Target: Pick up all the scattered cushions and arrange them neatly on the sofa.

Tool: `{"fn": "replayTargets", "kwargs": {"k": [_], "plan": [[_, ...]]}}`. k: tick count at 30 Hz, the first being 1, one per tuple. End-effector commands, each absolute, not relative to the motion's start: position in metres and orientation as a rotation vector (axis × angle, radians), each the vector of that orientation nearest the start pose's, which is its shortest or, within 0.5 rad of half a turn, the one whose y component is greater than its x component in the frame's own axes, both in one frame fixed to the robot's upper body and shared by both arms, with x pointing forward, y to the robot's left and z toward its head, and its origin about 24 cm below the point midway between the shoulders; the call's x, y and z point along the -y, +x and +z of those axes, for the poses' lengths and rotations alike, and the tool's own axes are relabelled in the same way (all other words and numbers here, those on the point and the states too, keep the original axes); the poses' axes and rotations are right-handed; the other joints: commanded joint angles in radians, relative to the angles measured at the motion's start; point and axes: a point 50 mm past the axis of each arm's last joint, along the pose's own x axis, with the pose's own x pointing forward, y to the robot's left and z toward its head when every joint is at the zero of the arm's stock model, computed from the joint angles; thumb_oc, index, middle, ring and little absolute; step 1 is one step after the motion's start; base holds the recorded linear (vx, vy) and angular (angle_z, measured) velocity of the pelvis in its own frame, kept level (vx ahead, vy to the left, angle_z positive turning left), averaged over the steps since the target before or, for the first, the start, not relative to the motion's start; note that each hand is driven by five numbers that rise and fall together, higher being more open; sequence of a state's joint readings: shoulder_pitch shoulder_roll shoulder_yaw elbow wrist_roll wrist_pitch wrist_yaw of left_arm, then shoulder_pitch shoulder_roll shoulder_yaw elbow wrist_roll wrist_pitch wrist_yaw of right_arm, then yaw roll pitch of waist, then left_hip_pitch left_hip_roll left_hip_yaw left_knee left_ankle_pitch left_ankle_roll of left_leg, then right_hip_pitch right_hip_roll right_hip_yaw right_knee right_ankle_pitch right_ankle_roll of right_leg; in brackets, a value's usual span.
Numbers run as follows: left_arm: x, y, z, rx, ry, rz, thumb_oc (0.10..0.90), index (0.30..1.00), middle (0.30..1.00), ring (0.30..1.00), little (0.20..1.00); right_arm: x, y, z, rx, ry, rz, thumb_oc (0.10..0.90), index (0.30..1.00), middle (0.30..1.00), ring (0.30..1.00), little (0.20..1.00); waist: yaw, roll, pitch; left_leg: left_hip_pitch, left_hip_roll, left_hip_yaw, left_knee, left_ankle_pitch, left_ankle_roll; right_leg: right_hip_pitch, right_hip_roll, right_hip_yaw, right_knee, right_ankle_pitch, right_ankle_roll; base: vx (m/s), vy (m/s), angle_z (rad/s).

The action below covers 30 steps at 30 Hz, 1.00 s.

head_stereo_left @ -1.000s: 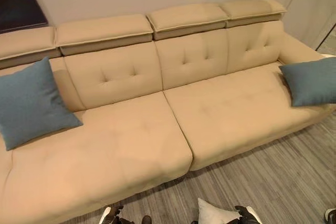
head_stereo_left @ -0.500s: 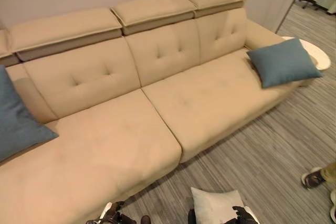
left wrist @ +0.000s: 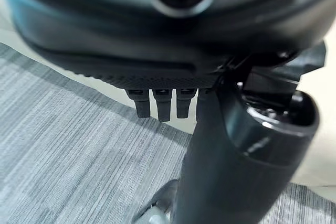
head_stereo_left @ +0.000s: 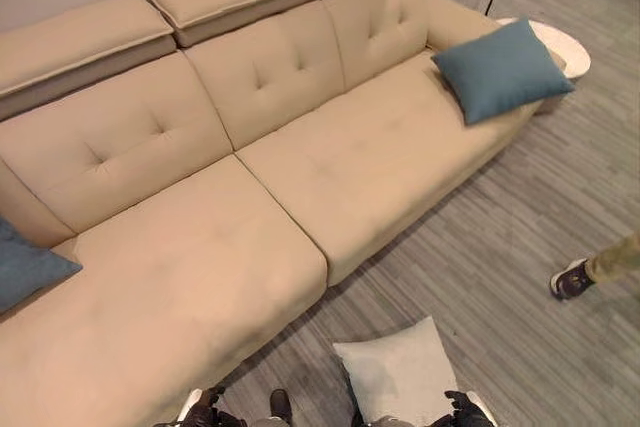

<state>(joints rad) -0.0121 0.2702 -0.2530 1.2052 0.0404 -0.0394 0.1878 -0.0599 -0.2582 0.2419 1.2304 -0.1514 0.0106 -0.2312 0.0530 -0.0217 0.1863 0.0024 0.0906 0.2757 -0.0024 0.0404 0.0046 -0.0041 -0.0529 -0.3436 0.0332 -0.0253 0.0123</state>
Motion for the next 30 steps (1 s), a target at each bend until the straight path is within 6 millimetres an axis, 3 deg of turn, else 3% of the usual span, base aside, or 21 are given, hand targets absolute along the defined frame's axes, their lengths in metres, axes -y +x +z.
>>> {"fn": "replayTargets", "kwargs": {"k": [1,2,3,4,5,6,10,13,15,16,18,22,23,26,28,30], "plan": [[-0.227,0.123,-0.152,-1.059,0.526,0.032,0.8,0.9,0.9,0.9,0.9,0.262,0.126,-0.142,-1.081,-0.704,-0.138,0.8,0.9,0.9,0.9,0.9,-0.009,-0.015,-0.011,-0.1,-0.098,-0.069,0.002,-0.032,0.001,0.055,-0.008,0.025,-0.011,-0.08,0.087,-0.21,-0.008,-0.03],[-0.221,0.129,-0.151,-1.038,0.525,0.014,0.8,0.9,0.9,0.9,0.9,0.266,0.131,-0.139,-1.062,-0.7,-0.161,0.8,0.9,0.9,0.9,0.9,-0.008,-0.01,0.009,-0.147,-0.103,-0.131,0.051,-0.019,-0.022,0.047,-0.01,0.037,-0.021,-0.072,0.079,-0.14,0.01,0.05],[-0.221,0.129,-0.151,-1.038,0.525,0.014,0.8,0.9,0.9,0.9,0.9,0.266,0.131,-0.139,-1.062,-0.7,-0.161,0.8,0.9,0.9,0.9,0.9,-0.008,-0.01,0.009,-0.148,-0.103,-0.132,0.052,-0.02,-0.022,0.047,-0.01,0.036,-0.021,-0.072,0.079,-0.31,0.056,-0.04],[-0.215,0.137,-0.15,-1.01,0.51,0.006,0.8,0.9,0.9,0.9,0.9,0.27,0.135,-0.136,-1.046,-0.703,-0.181,0.8,0.9,0.9,0.9,0.9,-0.004,-0.009,0.026,-0.17,-0.131,-0.252,0.089,-0.037,-0.047,0.023,-0.02,0.045,-0.021,-0.051,0.072,-0.18,0.047,-0.11],[-0.215,0.137,-0.15,-1.01,0.51,0.006,0.8,0.9,0.9,0.9,0.9,0.27,0.136,-0.136,-1.046,-0.703,-0.182,0.8,0.9,0.9,0.9,0.9,-0.005,-0.009,0.023,-0.174,-0.131,-0.253,0.089,-0.035,-0.047,0.02,-0.02,0.043,-0.022,-0.05,0.072,-0.26,0.12,-0.25],[-0.212,0.137,-0.15,-1.011,0.498,0.008,0.8,0.9,0.9,0.9,0.9,0.272,0.134,-0.136,-1.052,-0.709,-0.182,0.8,0.9,0.9,0.9,0.9,-0.012,-0.017,0.024,-0.15,-0.133,-0.302,0.126,-0.08,-0.045,0.013,-0.038,0.059,-0.029,-0.026,0.078,-0.09,0.075,-0.3],[-0.21,0.135,-0.152,-1.023,0.483,0.014,0.8,0.9,0.9,0.9,0.9,0.275,0.135,-0.135,-1.051,-0.718,-0.186,0.8,0.9,0.9,0.9,0.9,-0.015,-0.027,0.018,-0.115,-0.13,-0.372,0.183,-0.137,-0.042,-0.01,-0.059,0.102,-0.033,0.004,0.089,-0.09,0.137,-0.38],[-0.207,0.138,-0.151,-1.005,0.478,0.009,0.8,0.9,0.9,0.9,0.9,0.28,0.134,-0.133,-1.055,-0.733,-0.185,0.8,0.9,0.9,0.9,0.9,-0.029,-0.008,0.006,-0.049,-0.104,-0.444,0.159,-0.171,-0.047,-0.054,-0.068,0.151,-0.015,0.022,0.107,-0.06,0.223,-0.7],[-0.206,0.141,-0.149,-0.99,0.481,0.002,0.8,0.9,0.9,0.9,0.9,0.282,0.135,-0.132,-1.055,-0.733,-0.189,0.8,0.9,0.9,0.9,0.9,-0.037,0.005,0.007,-0.013,-0.097,-0.437,0.087,-0.172,-0.041,-0.085,-0.073,0.168,0.0,0.037,0.116,-0.15,0.305,-0.56],[-0.205,0.152,-0.145,-0.953,0.509,-0.014,0.8,0.9,0.9,0.9,0.9,0.282,0.143,-0.129,-1.038,-0.739,-0.196,0.8,0.9,0.9,0.9,0.9,-0.052,-0.001,0.024,-0.02,-0.11,-0.428,0.072,-0.17,-0.032,-0.145,-0.096,0.188,0.007,0.092,0.138,-0.24,0.362,-0.21],[-0.207,0.156,-0.143,-0.936,0.528,-0.018,0.8,0.9,0.9,0.9,0.9,0.28,0.146,-0.129,-1.028,-0.75,-0.188,0.8,0.9,0.9,0.9,0.9,-0.054,-0.009,0.031,-0.027,-0.129,-0.417,0.042,-0.167,-0.017,-0.181,-0.109,0.205,-0.014,0.129,0.159,-0.25,0.283,-0.33],[-0.217,0.158,-0.141,-0.94,0.554,0.006,0.8,0.9,0.9,0.9,0.9,0.272,0.156,-0.128,-1.01,-0.767,-0.156,0.8,0.9,0.9,0.9,0.9,-0.038,-0.018,0.049,-0.042,-0.143,-0.383,0.016,-0.148,0.004,-0.237,-0.122,0.183,-0.023,0.157,0.182,-0.24,0.2,-0.81],[-0.222,0.155,-0.142,-0.959,0.569,0.016,0.8,0.9,0.9,0.9,0.9,0.268,0.159,-0.128,-0.995,-0.778,-0.136,0.8,0.9,0.9,0.9,0.9,-0.013,-0.009,0.059,-0.06,-0.131,-0.35,0.008,-0.128,0.011,-0.218,-0.131,0.109,0.011,0.114,0.169,-0.26,0.151,-1.04],[-0.226,0.152,-0.142,-0.973,0.575,0.024,0.8,0.9,0.9,0.9,0.9,0.266,0.16,-0.128,-0.99,-0.79,-0.121,0.8,0.9,0.9,0.9,0.9,0.005,-0.005,0.054,-0.077,-0.126,-0.322,-0.003,-0.103,0.019,-0.184,-0.134,0.059,0.07,0.072,0.151,-0.19,0.091,-0.86],[-0.232,0.147,-0.143,-0.995,0.581,0.03,0.8,0.9,0.9,0.9,0.9,0.267,0.157,-0.129,-0.998,-0.792,-0.119,0.8,0.9,0.9,0.9,0.9,0.034,0.007,0.041,-0.092,-0.107,-0.273,-0.02,-0.074,0.026,-0.129,-0.127,0.018,0.198,-0.017,0.131,-0.22,0.059,-0.47],[-0.233,0.146,-0.143,-1.001,0.584,0.032,0.8,0.9,0.9,0.9,0.9,0.267,0.158,-0.129,-0.996,-0.789,-0.122,0.8,0.9,0.9,0.9,0.9,0.047,0.007,0.036,-0.104,-0.101,-0.249,-0.017,-0.069,0.024,-0.098,-0.125,0.001,0.21,-0.045,0.129,-0.16,-0.019,-0.5]]}}
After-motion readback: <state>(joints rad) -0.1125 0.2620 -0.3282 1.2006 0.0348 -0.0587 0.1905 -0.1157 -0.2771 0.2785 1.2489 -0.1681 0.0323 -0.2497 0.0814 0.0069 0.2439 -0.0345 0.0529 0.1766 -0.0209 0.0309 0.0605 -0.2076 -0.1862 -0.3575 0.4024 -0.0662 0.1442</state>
